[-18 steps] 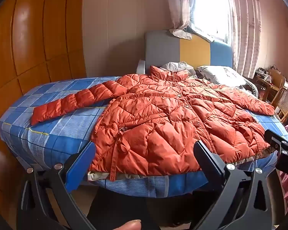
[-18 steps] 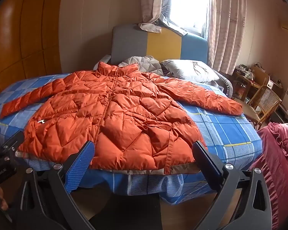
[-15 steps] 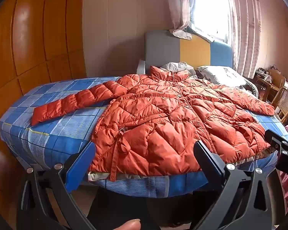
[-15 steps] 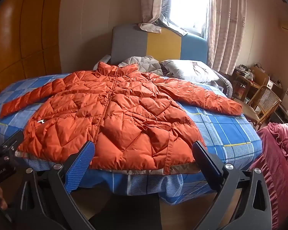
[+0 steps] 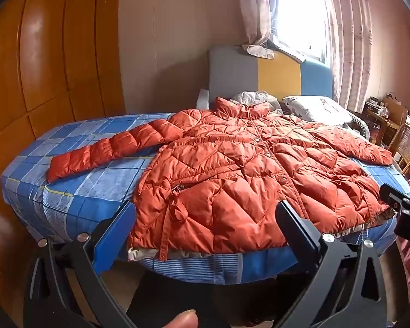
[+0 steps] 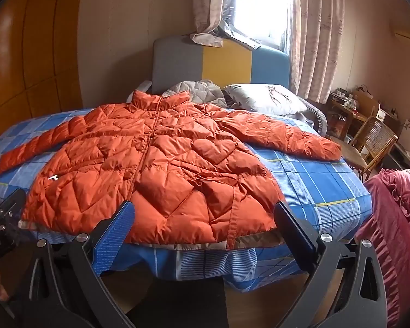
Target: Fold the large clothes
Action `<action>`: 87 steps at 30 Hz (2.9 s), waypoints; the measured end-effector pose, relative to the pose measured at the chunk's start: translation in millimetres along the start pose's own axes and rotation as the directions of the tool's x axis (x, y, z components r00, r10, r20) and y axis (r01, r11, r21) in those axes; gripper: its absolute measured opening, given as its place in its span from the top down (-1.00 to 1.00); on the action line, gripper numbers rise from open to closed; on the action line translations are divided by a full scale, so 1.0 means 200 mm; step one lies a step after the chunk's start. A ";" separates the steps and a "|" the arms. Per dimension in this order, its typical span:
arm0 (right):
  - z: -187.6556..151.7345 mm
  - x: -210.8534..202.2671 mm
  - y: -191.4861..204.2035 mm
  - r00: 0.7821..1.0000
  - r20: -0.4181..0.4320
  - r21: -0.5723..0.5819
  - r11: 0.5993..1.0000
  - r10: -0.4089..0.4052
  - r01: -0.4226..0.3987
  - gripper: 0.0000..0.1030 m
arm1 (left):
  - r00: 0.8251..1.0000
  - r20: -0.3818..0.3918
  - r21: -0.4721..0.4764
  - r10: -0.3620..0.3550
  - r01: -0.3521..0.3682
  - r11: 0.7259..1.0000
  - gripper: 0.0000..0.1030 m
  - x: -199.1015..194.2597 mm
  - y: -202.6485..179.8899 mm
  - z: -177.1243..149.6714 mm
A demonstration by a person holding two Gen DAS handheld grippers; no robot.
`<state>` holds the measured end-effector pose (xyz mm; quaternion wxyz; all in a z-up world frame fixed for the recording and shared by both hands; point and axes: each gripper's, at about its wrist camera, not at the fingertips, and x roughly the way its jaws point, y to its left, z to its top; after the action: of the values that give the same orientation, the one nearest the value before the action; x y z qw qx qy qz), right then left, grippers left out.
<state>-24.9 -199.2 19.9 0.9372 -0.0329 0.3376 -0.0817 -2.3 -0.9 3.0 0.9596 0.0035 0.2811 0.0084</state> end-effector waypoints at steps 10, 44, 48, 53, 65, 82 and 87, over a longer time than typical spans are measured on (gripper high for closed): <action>0.00 0.01 -0.01 1.000 -0.001 0.005 1.000 -0.002 0.002 -0.94 | 1.000 -0.001 0.005 -0.004 0.004 1.000 -0.96 0.00 -0.01 0.00; 0.00 -0.01 0.02 1.000 0.004 -0.004 1.000 0.006 -0.006 -0.94 | 1.000 -0.018 -0.025 -0.017 0.016 1.000 -0.96 0.00 0.01 -0.01; 0.00 -0.01 0.02 1.000 0.003 -0.004 1.000 0.006 -0.006 -0.94 | 1.000 -0.018 -0.028 -0.022 0.021 0.999 -0.96 0.01 0.01 -0.01; 0.00 -0.01 0.02 1.000 0.004 -0.004 1.000 0.007 -0.007 -0.94 | 1.000 -0.020 -0.028 -0.019 0.018 0.999 -0.96 0.01 0.02 0.00; 0.00 -0.01 0.02 1.000 0.003 -0.004 1.000 0.006 -0.006 -0.94 | 1.000 -0.025 -0.026 -0.013 0.013 1.000 -0.96 0.02 0.01 -0.01; -0.03 0.03 -0.02 0.999 -0.030 0.012 1.000 0.012 -0.012 -0.94 | 0.995 -0.095 -0.042 -0.044 0.041 0.998 -0.96 0.12 0.02 -0.01; -0.05 0.14 -0.11 0.995 -0.095 0.056 0.998 -0.011 0.017 -0.94 | 0.977 -0.165 -0.087 -0.136 0.123 0.989 -0.97 0.27 0.06 0.03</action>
<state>-12.0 -226.6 -2.3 0.9201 -0.0047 0.3789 -0.0993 46.3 11.1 -20.0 0.9300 -0.0524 0.3612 -0.0434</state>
